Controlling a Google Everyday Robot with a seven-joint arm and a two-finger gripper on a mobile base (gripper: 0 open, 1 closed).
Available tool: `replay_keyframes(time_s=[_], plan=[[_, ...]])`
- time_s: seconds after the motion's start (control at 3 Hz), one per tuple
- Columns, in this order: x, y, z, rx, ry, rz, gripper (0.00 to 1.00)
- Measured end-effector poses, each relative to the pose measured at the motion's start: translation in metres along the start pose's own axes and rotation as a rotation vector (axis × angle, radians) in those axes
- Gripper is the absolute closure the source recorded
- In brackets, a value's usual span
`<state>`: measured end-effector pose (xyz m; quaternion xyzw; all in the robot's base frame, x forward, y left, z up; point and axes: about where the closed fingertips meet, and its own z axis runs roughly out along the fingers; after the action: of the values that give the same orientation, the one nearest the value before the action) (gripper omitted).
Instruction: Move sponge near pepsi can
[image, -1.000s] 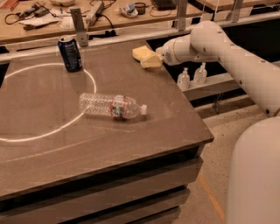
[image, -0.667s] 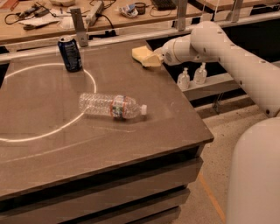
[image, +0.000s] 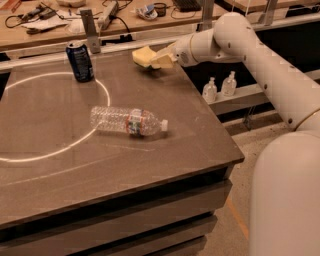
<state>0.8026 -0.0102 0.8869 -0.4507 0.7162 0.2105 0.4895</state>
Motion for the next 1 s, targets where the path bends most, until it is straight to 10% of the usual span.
replay_keyframes(time_s=[1.0], plan=[[-0.024, 0.070, 0.033, -0.369, -0.013, -0.115, 1.00]])
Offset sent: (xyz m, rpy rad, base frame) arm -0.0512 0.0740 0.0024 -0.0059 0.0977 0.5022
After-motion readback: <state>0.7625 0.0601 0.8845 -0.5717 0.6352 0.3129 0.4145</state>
